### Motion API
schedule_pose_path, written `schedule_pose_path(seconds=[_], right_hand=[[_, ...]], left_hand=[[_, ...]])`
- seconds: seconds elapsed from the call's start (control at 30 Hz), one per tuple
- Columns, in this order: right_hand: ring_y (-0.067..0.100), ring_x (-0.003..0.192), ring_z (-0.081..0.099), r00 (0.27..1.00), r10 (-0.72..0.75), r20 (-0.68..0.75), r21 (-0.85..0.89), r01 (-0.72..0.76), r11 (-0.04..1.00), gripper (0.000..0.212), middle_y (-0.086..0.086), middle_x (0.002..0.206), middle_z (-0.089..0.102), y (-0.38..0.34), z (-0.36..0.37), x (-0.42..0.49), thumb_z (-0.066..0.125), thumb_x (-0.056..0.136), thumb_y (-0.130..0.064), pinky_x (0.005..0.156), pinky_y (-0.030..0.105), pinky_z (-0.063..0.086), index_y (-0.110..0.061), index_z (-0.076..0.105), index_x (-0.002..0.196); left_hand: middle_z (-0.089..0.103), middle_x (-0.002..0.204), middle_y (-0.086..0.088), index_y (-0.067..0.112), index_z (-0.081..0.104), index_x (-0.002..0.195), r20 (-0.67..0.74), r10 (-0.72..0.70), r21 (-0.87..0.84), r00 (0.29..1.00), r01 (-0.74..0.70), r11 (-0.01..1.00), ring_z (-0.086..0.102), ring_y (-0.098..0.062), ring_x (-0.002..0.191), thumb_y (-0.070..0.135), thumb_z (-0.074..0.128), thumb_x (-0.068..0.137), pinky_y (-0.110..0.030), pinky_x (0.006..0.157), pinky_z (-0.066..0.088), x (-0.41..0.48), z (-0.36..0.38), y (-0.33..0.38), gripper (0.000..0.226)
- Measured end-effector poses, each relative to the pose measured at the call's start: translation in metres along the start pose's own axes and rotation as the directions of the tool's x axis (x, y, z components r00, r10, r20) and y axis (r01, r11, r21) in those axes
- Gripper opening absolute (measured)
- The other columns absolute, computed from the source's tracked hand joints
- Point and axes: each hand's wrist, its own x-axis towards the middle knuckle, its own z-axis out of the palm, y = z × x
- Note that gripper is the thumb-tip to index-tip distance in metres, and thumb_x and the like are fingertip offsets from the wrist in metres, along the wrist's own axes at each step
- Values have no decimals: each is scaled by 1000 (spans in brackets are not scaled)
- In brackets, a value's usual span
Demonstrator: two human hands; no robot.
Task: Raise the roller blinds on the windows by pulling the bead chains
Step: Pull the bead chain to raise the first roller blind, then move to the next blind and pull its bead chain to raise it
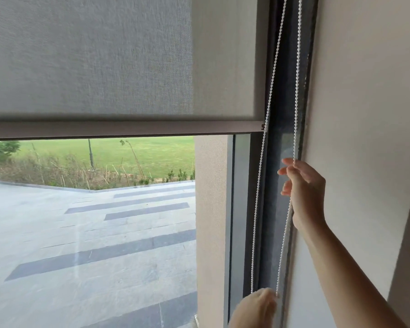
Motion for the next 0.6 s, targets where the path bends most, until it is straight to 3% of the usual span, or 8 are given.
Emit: schedule_pose_path(seconds=[0.1,0.2,0.27,0.37,0.47,0.6], right_hand=[[15,91,62,995,70,-76,-2,-70,998,41,2,107,65,6,0,16,52,82,-11,79,33,52,-21,61,121],[23,129,43,988,-53,-147,-195,24,981,65,7,142,44,7,7,17,52,79,-12,108,39,37,-22,39,141],[31,137,29,952,-272,-137,-372,205,905,70,13,151,32,7,18,10,51,77,-7,112,41,27,-18,33,144],[37,141,23,862,-507,8,-484,446,752,74,21,154,26,8,48,-1,52,75,-10,117,45,16,-14,33,146],[35,146,15,836,-515,192,-392,546,740,69,19,158,18,10,95,-22,52,80,-14,116,44,12,-16,32,147],[35,147,13,786,-475,396,-311,601,736,69,18,159,18,17,174,-74,51,82,-10,116,51,19,-19,31,147]], left_hand=[[60,126,1,27,49,122,-80,-38,39,996,41,998,60,-22,106,33,39,98,-39,92,52,5,-31,-13,27],[61,129,3,22,54,126,-203,-30,75,979,46,996,64,-15,103,29,41,100,-29,90,54,3,-79,-27,30],[62,129,4,22,56,125,-341,-4,138,940,55,989,63,-13,106,28,45,99,-22,88,50,-1,-116,-40,29],[63,129,4,22,58,123,-523,11,222,853,124,967,59,-14,114,28,50,97,-31,94,50,-22,-170,-62,28],[63,129,4,21,59,122,-646,-8,262,763,232,937,57,-15,117,27,49,96,-34,95,48,-61,-220,-84,29],[61,132,0,19,59,121,-729,-52,328,682,415,848,55,-17,120,27,44,94,-34,95,45,-138,-280,-109,32]])
